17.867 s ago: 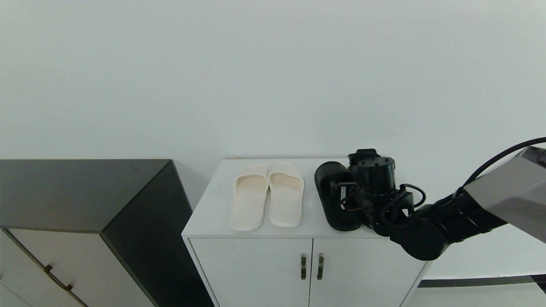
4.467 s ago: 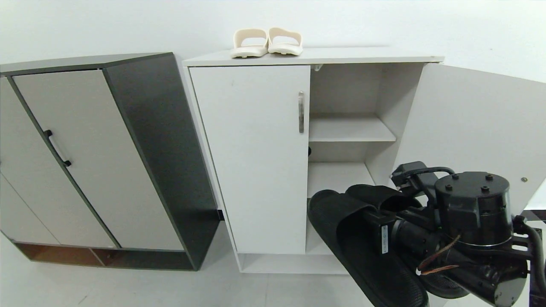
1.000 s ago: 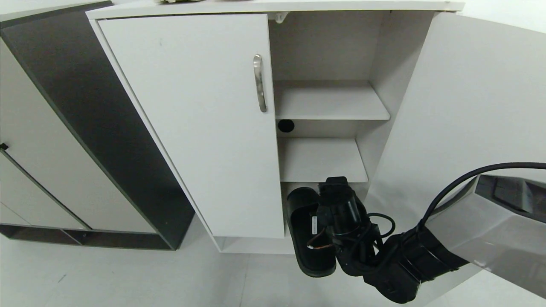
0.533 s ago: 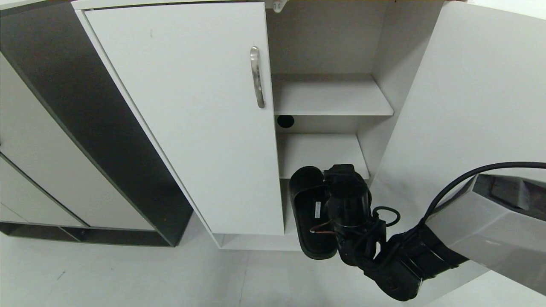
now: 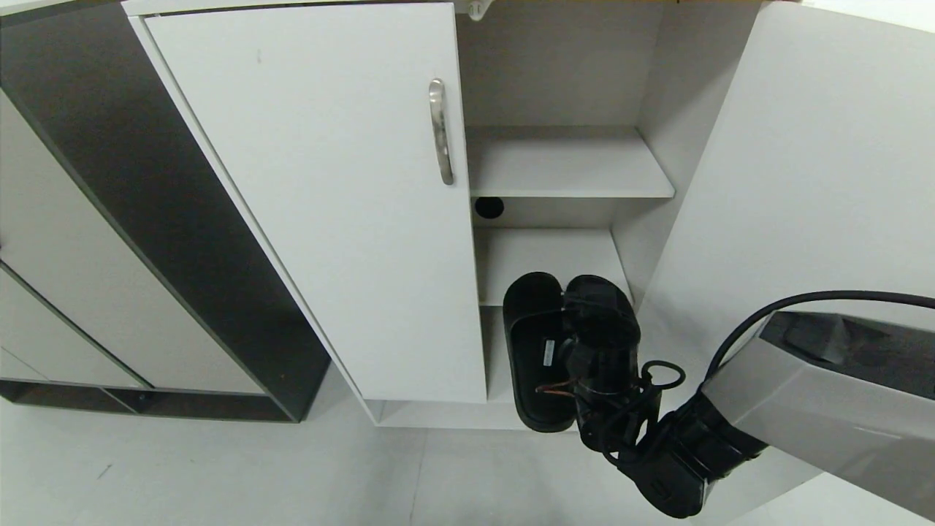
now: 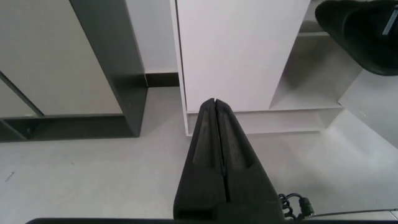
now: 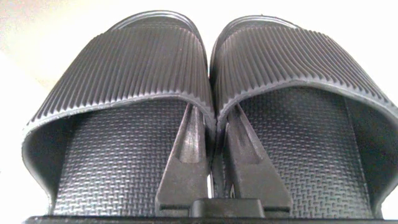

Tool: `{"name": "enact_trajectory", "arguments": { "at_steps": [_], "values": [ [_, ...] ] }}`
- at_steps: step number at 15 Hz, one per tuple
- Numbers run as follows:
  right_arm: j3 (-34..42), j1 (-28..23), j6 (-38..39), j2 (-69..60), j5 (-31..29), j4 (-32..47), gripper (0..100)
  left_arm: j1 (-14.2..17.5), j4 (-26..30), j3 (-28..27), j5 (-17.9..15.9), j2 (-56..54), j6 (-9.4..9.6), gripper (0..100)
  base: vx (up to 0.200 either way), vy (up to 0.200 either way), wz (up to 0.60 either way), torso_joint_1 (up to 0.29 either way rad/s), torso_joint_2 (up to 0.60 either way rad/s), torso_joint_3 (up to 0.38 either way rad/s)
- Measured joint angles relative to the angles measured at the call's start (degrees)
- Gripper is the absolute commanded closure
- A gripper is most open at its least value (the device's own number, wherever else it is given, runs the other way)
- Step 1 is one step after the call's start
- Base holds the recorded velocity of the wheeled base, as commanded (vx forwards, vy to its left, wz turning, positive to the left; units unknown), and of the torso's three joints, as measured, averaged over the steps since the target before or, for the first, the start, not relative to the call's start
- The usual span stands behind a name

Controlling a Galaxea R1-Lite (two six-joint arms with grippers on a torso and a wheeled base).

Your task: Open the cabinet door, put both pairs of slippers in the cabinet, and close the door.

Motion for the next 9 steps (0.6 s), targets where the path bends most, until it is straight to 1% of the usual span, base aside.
{"name": "enact_trajectory", "arguments": {
  "at_steps": [1, 9],
  "values": [
    [0.20, -0.06, -0.11, 0.50, 0.02, -0.15, 100, 0.00, 0.00, 0.00, -0.02, 0.00, 0.00, 100, 0.000, 0.000, 0.00, 0.000, 0.00, 0.000],
    [0.39, -0.12, -0.22, 1.49, 0.00, -0.28, 100, 0.00, 0.00, 0.00, 0.00, 0.00, -0.02, 100, 0.200, 0.000, 0.00, 0.001, 0.00, 0.003]
  ]
}}
